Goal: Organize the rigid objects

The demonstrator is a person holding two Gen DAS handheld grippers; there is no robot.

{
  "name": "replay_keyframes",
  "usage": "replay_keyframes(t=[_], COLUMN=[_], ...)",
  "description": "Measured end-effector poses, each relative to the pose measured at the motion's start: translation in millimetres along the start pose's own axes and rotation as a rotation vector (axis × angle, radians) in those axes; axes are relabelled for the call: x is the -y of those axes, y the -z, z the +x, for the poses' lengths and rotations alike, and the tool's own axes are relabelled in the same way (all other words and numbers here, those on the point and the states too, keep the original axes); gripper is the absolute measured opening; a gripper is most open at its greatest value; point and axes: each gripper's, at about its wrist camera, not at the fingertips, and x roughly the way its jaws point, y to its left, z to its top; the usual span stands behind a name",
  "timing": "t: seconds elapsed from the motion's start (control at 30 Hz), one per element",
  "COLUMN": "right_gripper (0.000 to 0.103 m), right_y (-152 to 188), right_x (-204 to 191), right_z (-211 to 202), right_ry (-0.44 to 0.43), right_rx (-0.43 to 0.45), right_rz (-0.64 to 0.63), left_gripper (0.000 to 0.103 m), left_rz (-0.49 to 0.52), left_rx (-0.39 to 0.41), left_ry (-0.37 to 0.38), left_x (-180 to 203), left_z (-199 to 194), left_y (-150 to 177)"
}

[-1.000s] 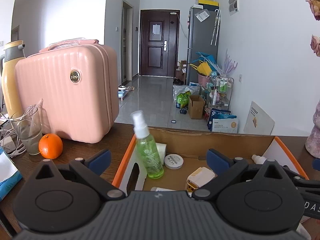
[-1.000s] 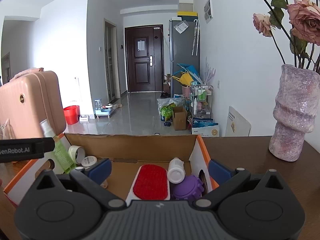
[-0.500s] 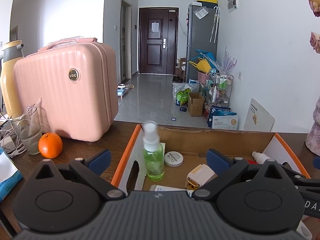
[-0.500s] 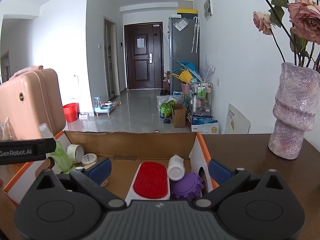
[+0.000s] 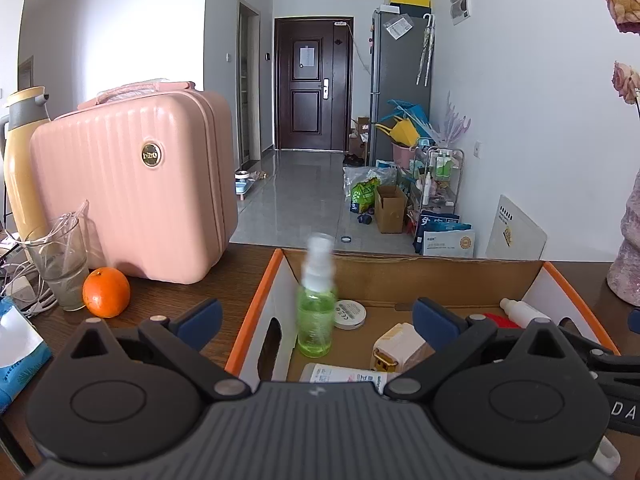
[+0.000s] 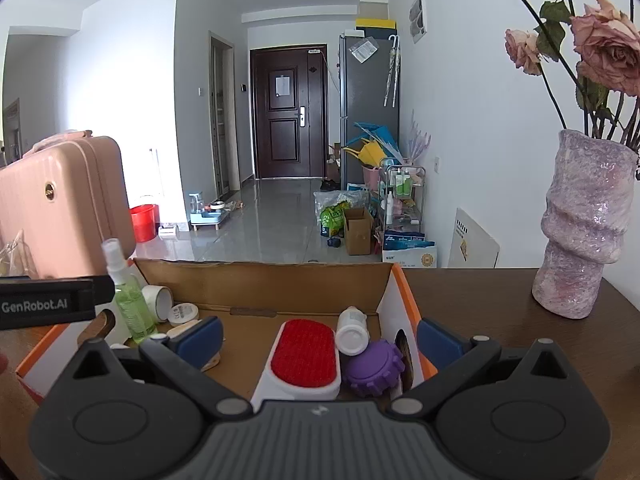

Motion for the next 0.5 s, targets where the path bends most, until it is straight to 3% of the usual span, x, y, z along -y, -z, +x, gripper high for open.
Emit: replay_keyframes(t=[0.5], right_gripper=[0.103], right_y=[11], right_x=[-3], right_z=[-34], right_ry=[-0.01], right_rx=[0.01], right_rz=[0.004], left_gripper=[0.103], left_rz=[0.011], left_rx=[0.006], left_ry=[0.012], left_x=[-6], left_z=[-29], left_y=[9])
